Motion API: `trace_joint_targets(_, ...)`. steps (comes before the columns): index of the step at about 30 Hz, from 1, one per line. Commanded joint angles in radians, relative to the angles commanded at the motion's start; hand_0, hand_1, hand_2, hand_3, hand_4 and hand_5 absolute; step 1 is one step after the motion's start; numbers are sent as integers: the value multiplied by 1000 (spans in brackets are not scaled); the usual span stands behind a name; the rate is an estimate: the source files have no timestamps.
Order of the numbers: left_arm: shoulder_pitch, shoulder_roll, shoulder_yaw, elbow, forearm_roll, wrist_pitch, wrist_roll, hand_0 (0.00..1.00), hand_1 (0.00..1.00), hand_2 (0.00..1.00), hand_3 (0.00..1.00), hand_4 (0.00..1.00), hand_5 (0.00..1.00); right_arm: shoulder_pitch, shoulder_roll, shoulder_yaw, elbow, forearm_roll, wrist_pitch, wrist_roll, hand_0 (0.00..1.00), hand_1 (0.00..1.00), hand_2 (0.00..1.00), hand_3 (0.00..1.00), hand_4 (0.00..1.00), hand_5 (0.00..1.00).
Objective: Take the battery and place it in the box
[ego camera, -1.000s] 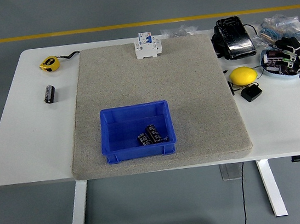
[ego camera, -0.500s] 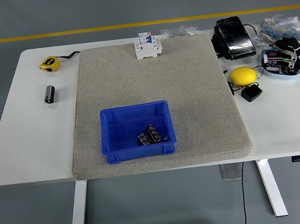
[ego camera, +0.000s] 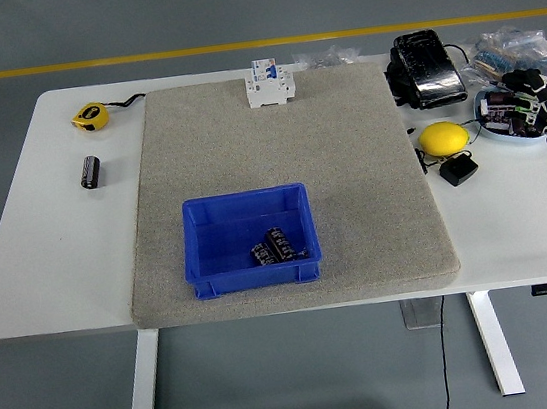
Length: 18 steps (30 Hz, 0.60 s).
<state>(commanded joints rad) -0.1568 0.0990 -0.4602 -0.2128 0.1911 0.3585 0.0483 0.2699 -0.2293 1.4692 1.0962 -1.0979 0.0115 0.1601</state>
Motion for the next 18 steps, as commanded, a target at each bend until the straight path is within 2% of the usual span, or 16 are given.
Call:
trace_joint_targets(2,1,0,1,0,-3,0,-1,710,658,770,696,718,514,0,0,1,0,0,1,0,769,740,760,792,998,816)
trace_joint_targets(18,9,1,-3,-2,10,3,2,710,658,771,696,718,515,3,-9,-24,-8,5,-3,-1,757,741,776,751,998,812)
